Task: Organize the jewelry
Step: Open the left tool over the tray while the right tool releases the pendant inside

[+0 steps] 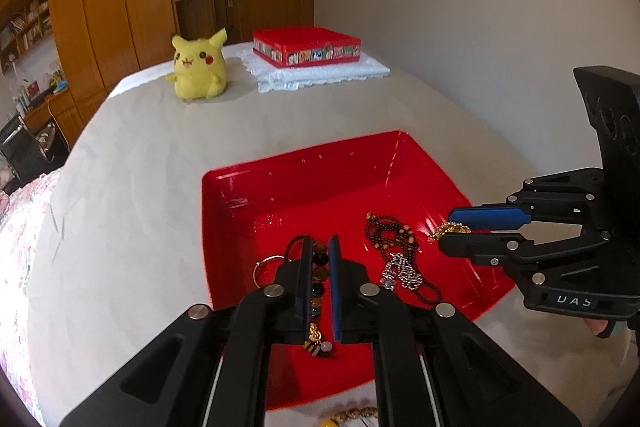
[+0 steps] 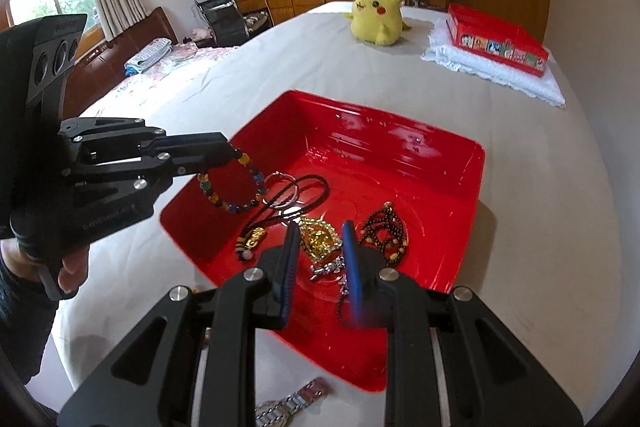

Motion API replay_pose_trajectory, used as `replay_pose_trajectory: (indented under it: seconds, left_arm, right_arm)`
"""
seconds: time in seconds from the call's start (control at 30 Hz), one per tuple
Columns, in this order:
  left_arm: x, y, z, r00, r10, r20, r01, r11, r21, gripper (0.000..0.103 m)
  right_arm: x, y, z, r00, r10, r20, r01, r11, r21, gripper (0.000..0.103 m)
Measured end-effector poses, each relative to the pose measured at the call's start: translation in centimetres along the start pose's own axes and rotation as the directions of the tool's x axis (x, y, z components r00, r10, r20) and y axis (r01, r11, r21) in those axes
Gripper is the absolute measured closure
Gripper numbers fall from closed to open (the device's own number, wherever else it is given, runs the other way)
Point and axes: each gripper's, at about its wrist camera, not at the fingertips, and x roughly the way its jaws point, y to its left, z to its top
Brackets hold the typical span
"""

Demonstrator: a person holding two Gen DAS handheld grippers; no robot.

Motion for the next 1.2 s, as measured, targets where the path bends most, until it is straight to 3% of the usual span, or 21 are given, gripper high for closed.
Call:
replay_pose_trajectory:
  seconds: [0.8, 0.87, 0.93, 0.97, 1.1, 1.2]
  left_arm:
    - [6.1, 0.4, -1.9, 0.995, 0.018, -0.101, -0.017, 1.0, 0.008, 0.095]
    - [6.0, 0.3, -2.2, 0.995, 0.027, -0.097, -0.026, 1.0, 0.013, 0.088]
    - [5.5, 0.1, -2.4, 0.995, 0.049, -0.086, -0.048, 0.999, 0.017, 0.063]
    - [5.1, 0.0, -2.4, 0.995, 0.06, -0.077, -0.058, 0.998, 0.021, 0.061]
    - [2.6, -0.7, -2.8, 0.996, 0.069, -0.052, -0.066, 0.997, 0.048, 0.06]
    - [-0.3, -1.5, -3.7, 0.997, 0.08, -0.02, -0.078, 0.995, 0.064, 0.052]
  right_arm:
    - [6.8, -2.0, -1.0, 0.988, -0.055, -0.142, 0.054, 0.998, -0.01, 0.081]
    - [6.8, -1.7, -1.1, 0.988, -0.057, -0.144, 0.055, 0.998, -0.017, 0.075]
    - [6.6, -1.4, -1.2, 0.988, -0.067, -0.14, 0.064, 0.998, -0.029, 0.068]
    - [6.3, -1.2, -1.2, 0.988, -0.076, -0.136, 0.071, 0.997, -0.035, 0.064]
    - [4.3, -0.9, -1.7, 0.992, -0.082, -0.097, 0.08, 0.996, -0.027, 0.064]
    - [1.3, -0.7, -2.6, 0.995, -0.079, -0.055, 0.078, 0.997, -0.016, 0.063]
